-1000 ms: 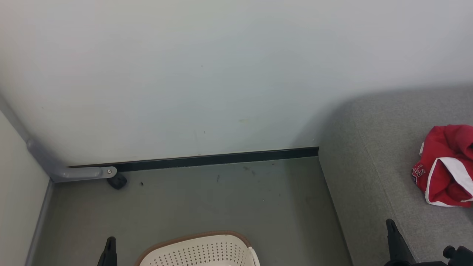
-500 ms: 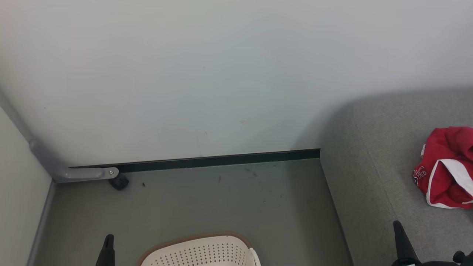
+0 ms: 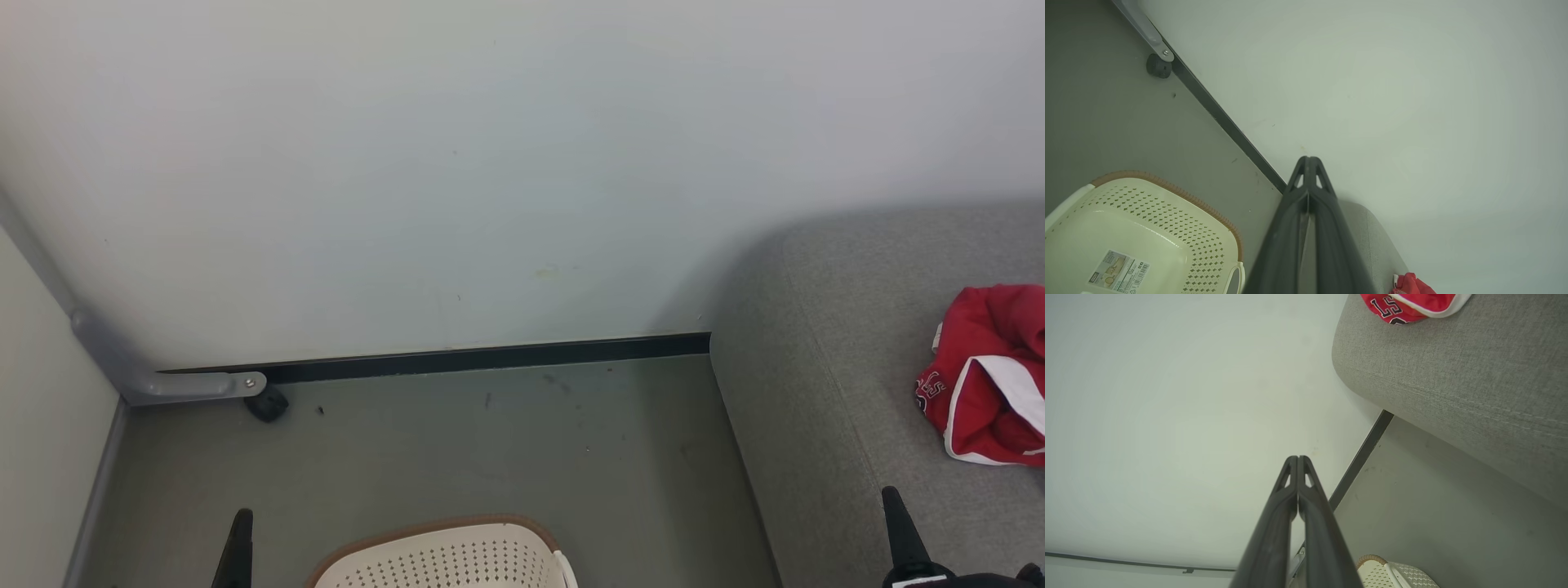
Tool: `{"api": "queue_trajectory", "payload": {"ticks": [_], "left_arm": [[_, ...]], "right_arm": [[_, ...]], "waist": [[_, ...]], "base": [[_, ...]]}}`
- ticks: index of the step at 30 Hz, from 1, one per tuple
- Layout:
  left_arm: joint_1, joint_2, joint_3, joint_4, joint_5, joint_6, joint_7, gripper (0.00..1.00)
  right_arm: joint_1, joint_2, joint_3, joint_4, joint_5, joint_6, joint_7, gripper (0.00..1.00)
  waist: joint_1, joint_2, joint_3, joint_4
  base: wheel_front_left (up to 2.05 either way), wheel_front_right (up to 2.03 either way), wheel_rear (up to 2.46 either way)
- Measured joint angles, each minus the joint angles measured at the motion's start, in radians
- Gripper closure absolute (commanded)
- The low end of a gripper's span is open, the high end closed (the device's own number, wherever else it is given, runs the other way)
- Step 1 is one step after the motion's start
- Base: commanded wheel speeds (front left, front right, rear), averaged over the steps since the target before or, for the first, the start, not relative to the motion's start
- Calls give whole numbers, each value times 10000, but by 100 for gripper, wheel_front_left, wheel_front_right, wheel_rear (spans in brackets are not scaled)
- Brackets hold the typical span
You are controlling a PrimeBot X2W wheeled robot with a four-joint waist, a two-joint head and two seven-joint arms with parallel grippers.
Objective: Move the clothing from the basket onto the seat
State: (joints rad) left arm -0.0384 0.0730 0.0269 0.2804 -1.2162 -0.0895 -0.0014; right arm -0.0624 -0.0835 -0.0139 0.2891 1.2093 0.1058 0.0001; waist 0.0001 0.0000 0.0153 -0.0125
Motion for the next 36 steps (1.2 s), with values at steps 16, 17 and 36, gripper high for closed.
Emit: {"api": "queue_trajectory", "payload": {"ticks": [16, 17, 36], "left_arm": [[-199, -134, 320, 65, -1858, -169, 577, 100], [-199, -140, 339, 69, -2034, -174, 629, 100], [-402, -307, 648, 140, -3845, -343, 1151, 100]], "right_arm": [[-108, 186, -591, 42, 1931, 88, 541, 100], [-110, 194, -629, 44, 2027, 88, 612, 100], [-299, 389, -1197, 77, 3860, 148, 1131, 100]], "waist": [[0, 0, -69, 63], [0, 0, -73, 67], [0, 0, -136, 125]], "base": [[0, 0, 0], [0, 0, 0], [0, 0, 0]]}}
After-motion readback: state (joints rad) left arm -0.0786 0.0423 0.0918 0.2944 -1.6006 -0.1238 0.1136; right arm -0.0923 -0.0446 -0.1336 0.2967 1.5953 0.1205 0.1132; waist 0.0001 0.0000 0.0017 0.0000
